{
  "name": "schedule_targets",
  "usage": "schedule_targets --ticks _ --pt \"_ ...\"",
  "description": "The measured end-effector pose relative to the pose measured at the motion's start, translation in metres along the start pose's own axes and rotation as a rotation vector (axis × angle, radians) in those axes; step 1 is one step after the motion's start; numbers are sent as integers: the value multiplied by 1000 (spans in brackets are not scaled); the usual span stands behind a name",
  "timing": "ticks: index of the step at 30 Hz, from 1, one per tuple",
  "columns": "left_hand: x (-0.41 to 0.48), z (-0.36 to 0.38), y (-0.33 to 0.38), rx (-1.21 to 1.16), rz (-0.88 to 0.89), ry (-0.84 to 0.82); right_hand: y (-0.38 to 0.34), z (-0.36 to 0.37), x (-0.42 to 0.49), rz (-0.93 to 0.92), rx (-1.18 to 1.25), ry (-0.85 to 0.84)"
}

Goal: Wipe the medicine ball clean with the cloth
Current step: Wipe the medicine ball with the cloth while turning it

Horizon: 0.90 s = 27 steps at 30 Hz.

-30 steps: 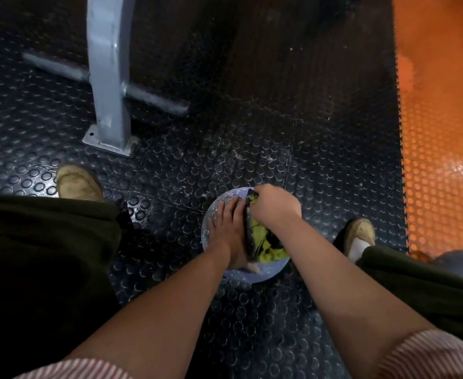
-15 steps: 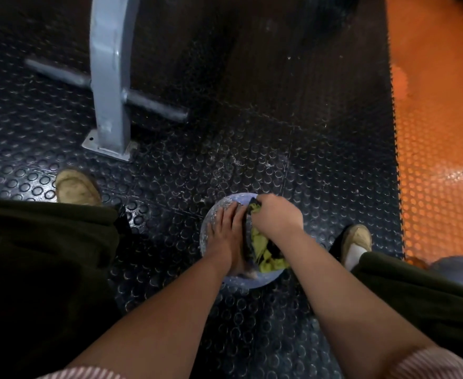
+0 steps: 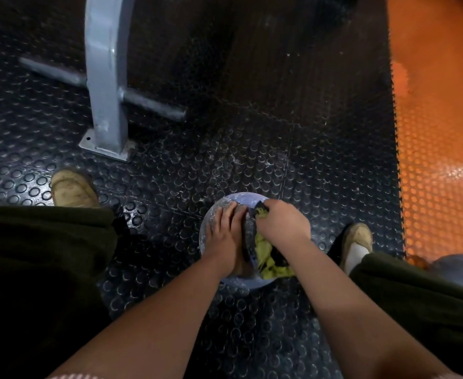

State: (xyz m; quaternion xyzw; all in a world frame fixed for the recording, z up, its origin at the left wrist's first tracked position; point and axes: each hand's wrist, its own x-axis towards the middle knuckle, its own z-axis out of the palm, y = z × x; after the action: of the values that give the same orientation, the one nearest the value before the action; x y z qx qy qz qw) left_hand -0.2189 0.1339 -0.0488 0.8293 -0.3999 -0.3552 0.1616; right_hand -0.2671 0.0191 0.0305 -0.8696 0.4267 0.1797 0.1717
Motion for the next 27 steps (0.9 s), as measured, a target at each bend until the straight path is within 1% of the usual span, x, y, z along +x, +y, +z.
schedule_targets --ticks 4,8,11,14,16,18,20,23,27 --pt "6 -9 -2 -75 2 10 -6 -2 11 -16 14 -10" --pt "11 -10 1 -60 -16 20 9 20 -29 -102 -27 55" --pt "11 -9 3 -59 -30 51 17 32 -54 -178 -73 56" --pt "12 -9 1 -26 -36 26 16 28 -44 -163 -79 89" --pt "12 -5 -3 4 -40 6 10 19 -27 -108 -69 99" --pt "13 2 -5 53 -10 14 4 6 -5 -54 -50 61" --pt "13 2 -5 16 2 25 -2 -5 12 -29 -24 19" --pt "16 -10 -5 -90 13 17 -3 -4 13 -43 -3 5" --pt "20 -15 -2 -60 -8 22 14 23 -29 -145 -5 112"
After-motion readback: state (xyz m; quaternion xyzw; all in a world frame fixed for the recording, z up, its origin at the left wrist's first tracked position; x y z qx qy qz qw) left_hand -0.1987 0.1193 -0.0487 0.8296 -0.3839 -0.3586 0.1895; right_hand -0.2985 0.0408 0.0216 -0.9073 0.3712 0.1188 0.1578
